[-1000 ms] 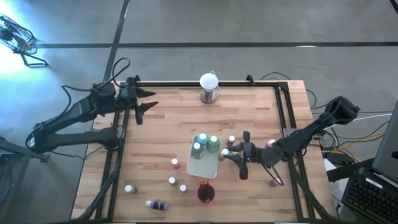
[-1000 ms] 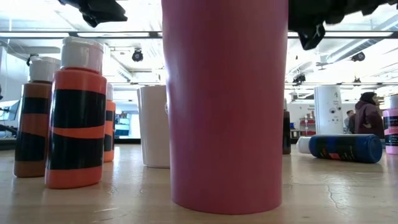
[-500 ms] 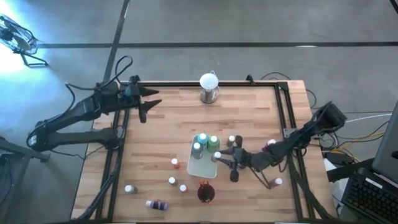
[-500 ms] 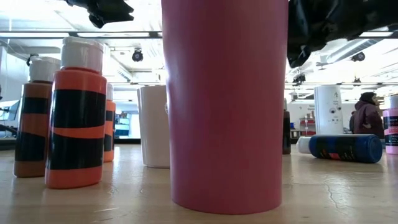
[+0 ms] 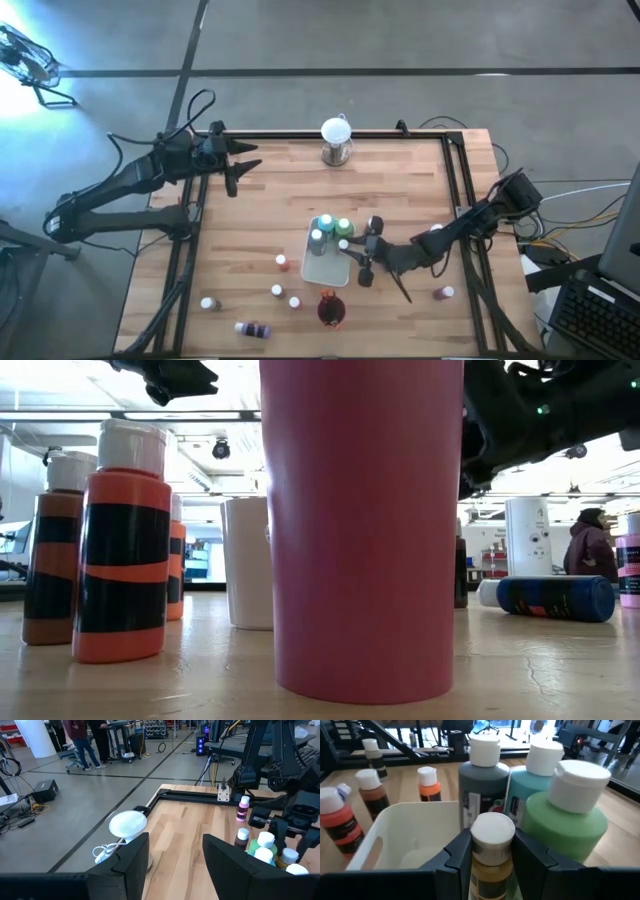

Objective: Pick & Place Paint Supplies
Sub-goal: Put the yellow paint bottle into the white bin

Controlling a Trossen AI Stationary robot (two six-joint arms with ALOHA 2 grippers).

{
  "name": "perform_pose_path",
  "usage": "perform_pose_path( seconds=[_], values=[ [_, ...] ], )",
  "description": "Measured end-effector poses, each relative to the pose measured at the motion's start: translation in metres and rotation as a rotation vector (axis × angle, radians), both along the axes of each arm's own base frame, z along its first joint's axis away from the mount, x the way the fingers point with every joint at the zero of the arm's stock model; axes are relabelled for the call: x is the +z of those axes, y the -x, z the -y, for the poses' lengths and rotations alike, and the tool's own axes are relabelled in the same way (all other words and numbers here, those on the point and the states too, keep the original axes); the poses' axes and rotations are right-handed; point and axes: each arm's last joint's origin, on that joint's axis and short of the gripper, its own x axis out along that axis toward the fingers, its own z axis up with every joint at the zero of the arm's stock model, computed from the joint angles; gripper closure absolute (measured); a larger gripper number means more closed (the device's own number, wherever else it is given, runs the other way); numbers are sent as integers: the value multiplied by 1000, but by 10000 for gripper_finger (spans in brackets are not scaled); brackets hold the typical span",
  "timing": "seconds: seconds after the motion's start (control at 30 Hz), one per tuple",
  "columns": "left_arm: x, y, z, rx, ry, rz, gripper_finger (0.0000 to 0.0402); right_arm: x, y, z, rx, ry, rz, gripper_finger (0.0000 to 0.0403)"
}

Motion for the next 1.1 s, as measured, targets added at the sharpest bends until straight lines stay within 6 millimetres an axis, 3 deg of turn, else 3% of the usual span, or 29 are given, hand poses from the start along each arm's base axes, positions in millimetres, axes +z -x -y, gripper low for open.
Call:
perform_pose_path(
  seconds=[0.73, 1.1],
  values=[
    [0, 0, 0, -1, -2, -1, 211, -15, 3, 11, -76, -19, -122, 295],
    [0, 0, 0, -1, -2, -1, 211, -13, 2, 10, -62, 8, -135, 223]
  ],
)
